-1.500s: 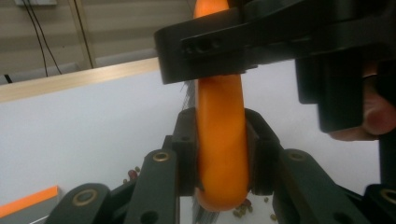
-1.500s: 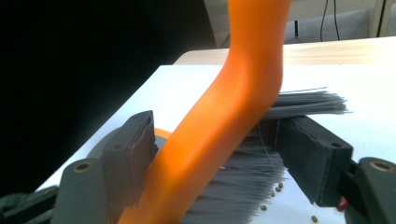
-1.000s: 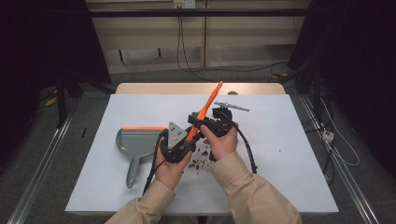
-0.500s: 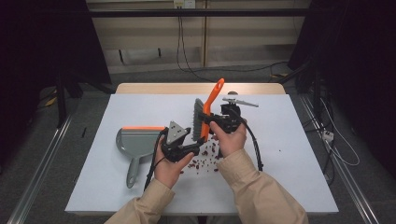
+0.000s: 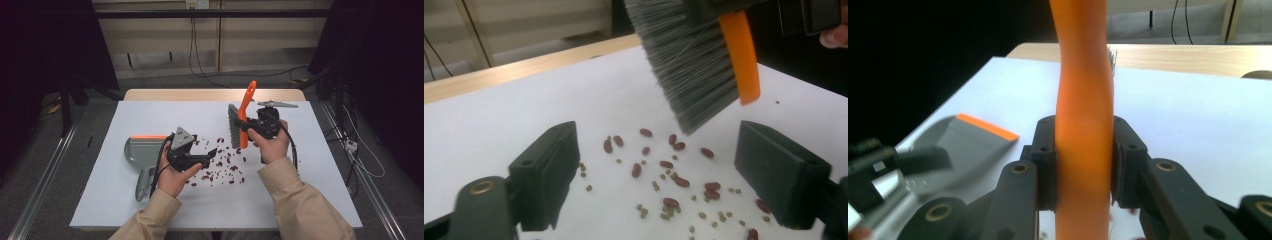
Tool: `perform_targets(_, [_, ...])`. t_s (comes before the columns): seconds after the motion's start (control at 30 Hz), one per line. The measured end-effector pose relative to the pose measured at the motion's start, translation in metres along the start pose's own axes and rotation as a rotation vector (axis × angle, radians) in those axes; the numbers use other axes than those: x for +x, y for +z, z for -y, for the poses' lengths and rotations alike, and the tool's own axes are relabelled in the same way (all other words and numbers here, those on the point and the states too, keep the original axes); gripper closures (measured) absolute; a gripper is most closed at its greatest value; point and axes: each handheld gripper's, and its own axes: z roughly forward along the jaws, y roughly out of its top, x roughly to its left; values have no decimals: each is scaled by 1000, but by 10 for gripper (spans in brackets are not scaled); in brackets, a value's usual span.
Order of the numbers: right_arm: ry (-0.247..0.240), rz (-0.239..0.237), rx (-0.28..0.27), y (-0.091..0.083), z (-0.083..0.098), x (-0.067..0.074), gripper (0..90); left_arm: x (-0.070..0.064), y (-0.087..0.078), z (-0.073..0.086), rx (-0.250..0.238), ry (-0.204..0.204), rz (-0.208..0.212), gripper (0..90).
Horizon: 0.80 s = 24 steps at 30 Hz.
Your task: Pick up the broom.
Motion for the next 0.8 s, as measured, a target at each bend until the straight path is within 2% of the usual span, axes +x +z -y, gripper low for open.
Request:
perform_targets(0.17, [-82, 64, 76, -12, -1, -21, 700, 6, -6, -1, 13, -1, 14, 124])
perform_targets(0.33, [-98, 119, 124, -21, 2, -43, 700, 13, -11, -1, 20, -9, 21, 101])
perform_targets(0.43, [-90, 144, 143, -26, 2, -56, 700, 17, -16, -1, 18, -11, 17, 89])
perform_targets(0.57, [-72, 165, 203, -29, 4, -73, 701, 22, -21, -1, 12, -13, 6, 89])
perform_targets(0.67, [-55, 181, 253, -24, 10, -82, 700, 25, -22, 1, 14, -20, -2, 89])
perform_targets(0.7, [-37, 185, 259, -21, 12, -84, 698, 26, -23, 1, 14, -21, -5, 89])
perform_targets(0.77, [-49, 192, 261, -16, 17, -86, 699, 27, -24, 2, 13, -22, -8, 89])
perform_targets(0.8, [-39, 196, 256, -14, 18, -87, 699, 28, -25, 2, 13, -18, -12, 89])
